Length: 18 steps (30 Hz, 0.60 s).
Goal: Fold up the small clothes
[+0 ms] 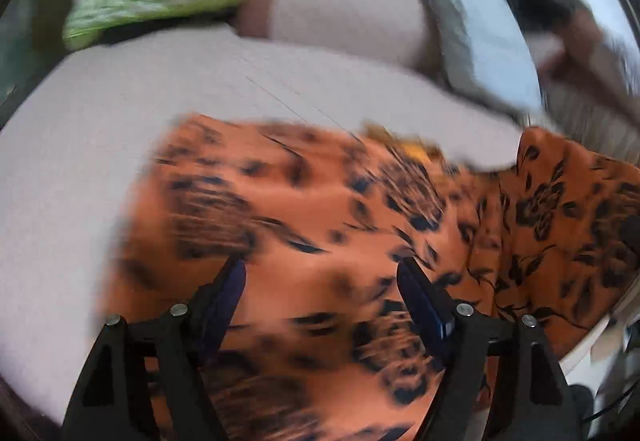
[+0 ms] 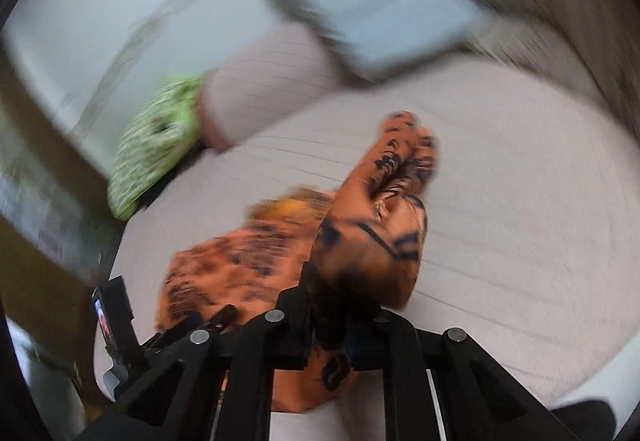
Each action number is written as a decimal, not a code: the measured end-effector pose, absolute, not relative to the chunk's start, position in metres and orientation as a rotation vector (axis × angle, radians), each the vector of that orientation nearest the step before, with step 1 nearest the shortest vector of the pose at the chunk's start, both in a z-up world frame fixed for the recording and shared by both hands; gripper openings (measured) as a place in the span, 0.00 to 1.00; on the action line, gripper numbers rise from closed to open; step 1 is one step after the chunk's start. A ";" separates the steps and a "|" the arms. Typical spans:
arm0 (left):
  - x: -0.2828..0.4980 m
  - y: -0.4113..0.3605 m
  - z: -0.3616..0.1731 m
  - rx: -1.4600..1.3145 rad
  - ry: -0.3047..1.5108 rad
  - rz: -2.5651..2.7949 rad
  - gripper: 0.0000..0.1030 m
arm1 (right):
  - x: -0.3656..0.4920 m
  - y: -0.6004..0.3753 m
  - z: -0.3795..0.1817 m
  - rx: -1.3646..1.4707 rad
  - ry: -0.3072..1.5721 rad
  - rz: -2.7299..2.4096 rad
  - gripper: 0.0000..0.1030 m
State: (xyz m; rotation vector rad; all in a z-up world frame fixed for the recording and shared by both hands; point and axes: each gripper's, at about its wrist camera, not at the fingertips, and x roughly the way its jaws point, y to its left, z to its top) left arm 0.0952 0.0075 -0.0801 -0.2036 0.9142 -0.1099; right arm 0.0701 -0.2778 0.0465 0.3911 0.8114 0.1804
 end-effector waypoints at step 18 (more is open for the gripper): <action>0.032 0.108 -0.058 -0.257 0.800 -0.021 0.77 | -0.001 -0.197 -0.004 0.213 0.849 0.203 0.80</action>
